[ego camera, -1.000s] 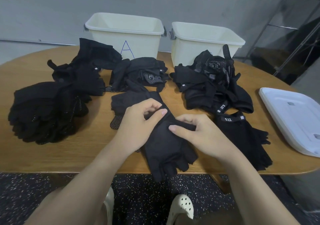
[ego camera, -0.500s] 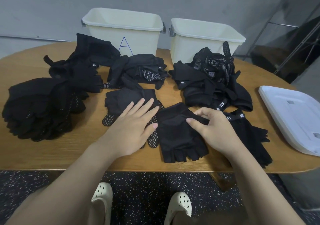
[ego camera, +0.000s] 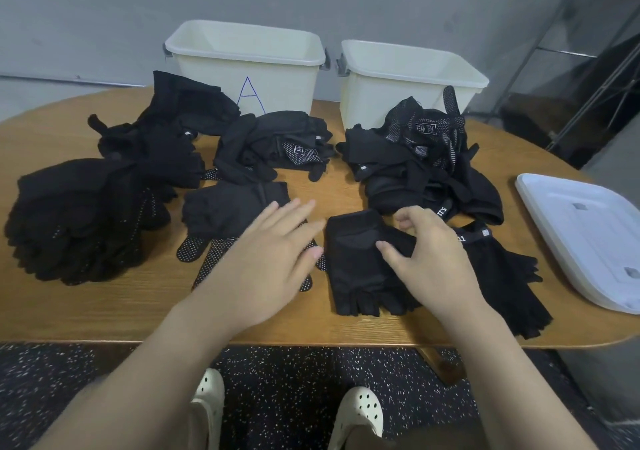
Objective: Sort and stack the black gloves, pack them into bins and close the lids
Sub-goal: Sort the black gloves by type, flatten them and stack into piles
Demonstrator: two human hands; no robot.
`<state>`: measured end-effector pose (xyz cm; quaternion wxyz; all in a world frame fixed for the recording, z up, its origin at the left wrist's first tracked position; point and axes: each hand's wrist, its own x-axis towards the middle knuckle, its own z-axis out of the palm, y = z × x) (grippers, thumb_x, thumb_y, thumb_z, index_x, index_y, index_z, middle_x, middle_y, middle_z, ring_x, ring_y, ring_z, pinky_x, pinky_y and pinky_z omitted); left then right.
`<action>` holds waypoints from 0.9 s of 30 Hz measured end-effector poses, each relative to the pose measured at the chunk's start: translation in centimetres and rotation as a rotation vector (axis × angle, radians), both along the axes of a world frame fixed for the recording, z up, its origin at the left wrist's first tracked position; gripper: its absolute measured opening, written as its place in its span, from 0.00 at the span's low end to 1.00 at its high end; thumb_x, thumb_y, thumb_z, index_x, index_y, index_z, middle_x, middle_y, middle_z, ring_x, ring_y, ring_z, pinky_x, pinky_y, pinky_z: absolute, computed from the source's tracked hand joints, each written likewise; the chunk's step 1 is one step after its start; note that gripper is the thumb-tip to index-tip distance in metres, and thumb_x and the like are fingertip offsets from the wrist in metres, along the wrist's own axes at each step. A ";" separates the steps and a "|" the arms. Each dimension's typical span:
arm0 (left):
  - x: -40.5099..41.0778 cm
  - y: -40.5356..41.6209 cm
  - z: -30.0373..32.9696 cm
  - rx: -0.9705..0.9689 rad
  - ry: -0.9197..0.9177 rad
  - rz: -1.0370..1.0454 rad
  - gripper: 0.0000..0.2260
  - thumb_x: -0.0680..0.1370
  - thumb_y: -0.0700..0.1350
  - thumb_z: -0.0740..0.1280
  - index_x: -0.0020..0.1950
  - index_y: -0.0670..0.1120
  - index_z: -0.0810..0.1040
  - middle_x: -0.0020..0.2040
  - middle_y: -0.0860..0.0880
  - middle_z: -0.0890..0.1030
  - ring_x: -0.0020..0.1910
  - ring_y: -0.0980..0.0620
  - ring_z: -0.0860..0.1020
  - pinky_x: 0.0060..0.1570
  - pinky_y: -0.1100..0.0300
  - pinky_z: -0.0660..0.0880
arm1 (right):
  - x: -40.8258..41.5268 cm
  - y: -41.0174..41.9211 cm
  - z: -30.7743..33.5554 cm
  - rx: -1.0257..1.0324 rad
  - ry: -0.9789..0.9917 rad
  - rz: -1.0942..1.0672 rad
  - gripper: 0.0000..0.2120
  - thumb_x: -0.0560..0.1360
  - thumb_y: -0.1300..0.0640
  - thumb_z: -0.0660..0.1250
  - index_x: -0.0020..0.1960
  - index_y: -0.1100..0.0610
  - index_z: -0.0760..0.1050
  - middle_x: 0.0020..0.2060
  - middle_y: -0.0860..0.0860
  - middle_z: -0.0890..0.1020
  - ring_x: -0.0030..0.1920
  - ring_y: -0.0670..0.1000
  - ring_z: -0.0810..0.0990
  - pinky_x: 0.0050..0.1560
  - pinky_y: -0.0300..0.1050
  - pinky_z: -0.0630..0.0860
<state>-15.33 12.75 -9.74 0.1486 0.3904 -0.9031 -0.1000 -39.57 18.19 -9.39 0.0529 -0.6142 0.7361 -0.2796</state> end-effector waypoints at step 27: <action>4.5 -1.8 -0.4 -0.103 0.255 0.321 0.20 0.80 0.47 0.70 0.73 0.49 0.77 0.66 0.51 0.78 0.67 0.50 0.72 0.70 0.46 0.71 | 2.8 -0.4 1.5 0.025 0.110 0.332 0.25 0.81 0.40 0.60 0.74 0.50 0.73 0.76 0.43 0.69 0.75 0.44 0.66 0.77 0.41 0.58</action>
